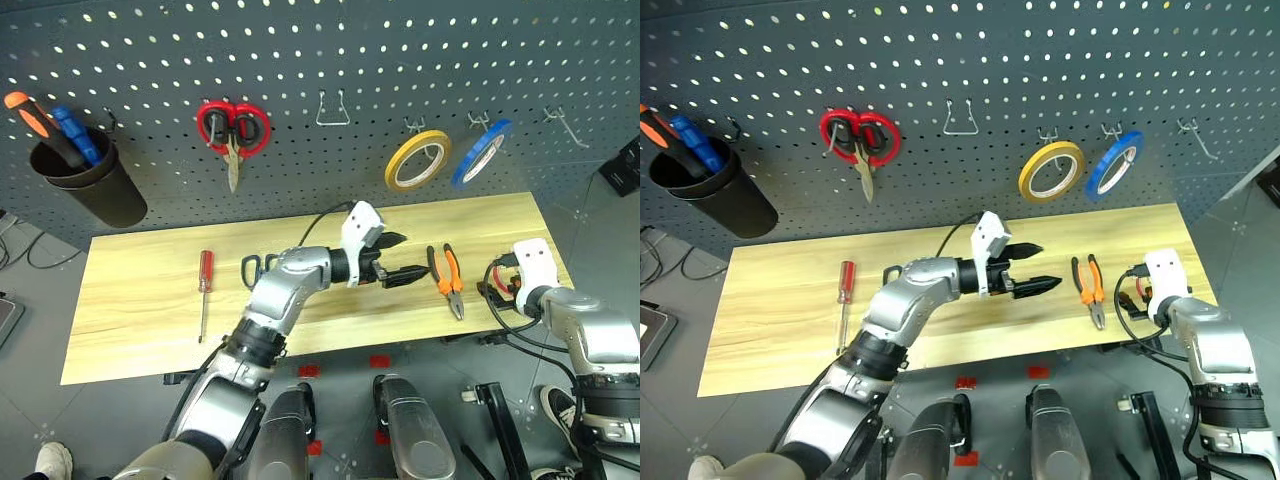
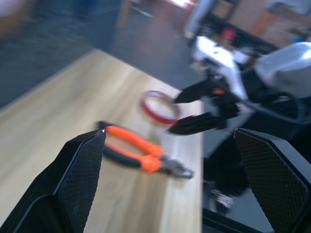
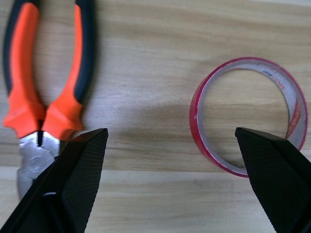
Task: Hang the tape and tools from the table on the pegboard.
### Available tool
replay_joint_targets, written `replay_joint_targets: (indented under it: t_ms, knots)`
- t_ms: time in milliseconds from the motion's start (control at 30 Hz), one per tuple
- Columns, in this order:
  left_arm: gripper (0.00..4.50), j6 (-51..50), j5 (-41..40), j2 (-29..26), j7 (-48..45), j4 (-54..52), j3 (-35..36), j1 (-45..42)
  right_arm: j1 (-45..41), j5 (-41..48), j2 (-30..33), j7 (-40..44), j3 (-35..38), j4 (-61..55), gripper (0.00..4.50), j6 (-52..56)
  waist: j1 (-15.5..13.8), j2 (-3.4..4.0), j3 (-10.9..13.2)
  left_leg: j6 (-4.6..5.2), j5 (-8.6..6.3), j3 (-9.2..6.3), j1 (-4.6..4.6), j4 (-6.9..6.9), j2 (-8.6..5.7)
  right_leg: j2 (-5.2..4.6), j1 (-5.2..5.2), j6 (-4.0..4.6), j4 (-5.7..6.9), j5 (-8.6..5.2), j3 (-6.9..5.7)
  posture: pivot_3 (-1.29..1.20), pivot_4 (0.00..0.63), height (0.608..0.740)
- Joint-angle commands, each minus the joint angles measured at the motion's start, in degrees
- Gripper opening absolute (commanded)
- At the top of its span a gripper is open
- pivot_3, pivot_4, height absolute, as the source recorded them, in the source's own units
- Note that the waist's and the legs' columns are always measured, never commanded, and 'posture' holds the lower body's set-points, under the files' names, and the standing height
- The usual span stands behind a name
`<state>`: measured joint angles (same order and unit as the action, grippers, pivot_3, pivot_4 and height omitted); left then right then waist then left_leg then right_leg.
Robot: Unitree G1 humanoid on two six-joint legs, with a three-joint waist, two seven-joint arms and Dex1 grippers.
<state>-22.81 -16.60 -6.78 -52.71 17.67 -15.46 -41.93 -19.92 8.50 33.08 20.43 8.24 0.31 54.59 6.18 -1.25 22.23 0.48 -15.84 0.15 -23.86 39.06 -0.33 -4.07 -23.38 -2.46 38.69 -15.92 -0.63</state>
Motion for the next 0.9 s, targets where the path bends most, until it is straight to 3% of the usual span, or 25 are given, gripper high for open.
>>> replay_joint_targets:
  t_ms: [33, 433, 567, 900]
  knots:
    - [4.48, 5.4, 2.1, 0.7, -6.0, 5.4, -2.6, -2.6, -1.9, -0.7, 1.8, 1.1, 0.0, 3.6, 4.50, -3.5, 0.3, -0.06, 0.8, -0.02, 0.01, 0.03, -0.02, -0.01, 0.00, 0.00, -0.03, 0.00, 0.03, 0.00, -0.01, -0.26, 0.486, 0.740]
    - [4.48, 15.6, 7.1, 2.8, -14.0, 17.7, -3.6, -9.2, -9.4, -1.9, 1.6, 2.5, -1.2, 18.1, 4.50, -9.5, 0.4, -0.33, 3.1, -0.32, 0.19, 0.28, -0.04, -0.01, 0.03, -0.07, -0.23, -0.06, 0.18, 0.00, 0.03, -0.25, 0.516, 0.740]
    - [4.50, 17.3, 7.9, 3.3, -14.3, 19.7, -2.9, -10.3, -10.7, -1.1, 0.6, 2.2, -0.5, 19.6, 3.59, -8.9, 0.4, -0.38, 3.2, -0.33, 0.19, 0.27, -0.03, -0.01, 0.07, -0.08, -0.23, -0.07, 0.17, 0.00, 0.01, -0.24, 0.511, 0.740]
    - [4.50, 18.5, 9.1, 3.6, -15.1, 20.2, -2.6, -10.7, -10.9, -0.9, 0.1, 1.7, -0.8, 20.2, 0.08, -8.2, 0.2, -0.37, 3.2, -0.41, 0.24, 0.26, -0.04, -0.02, 0.06, -0.11, -0.23, -0.11, 0.15, 0.01, 0.00, -0.22, 0.496, 0.740]
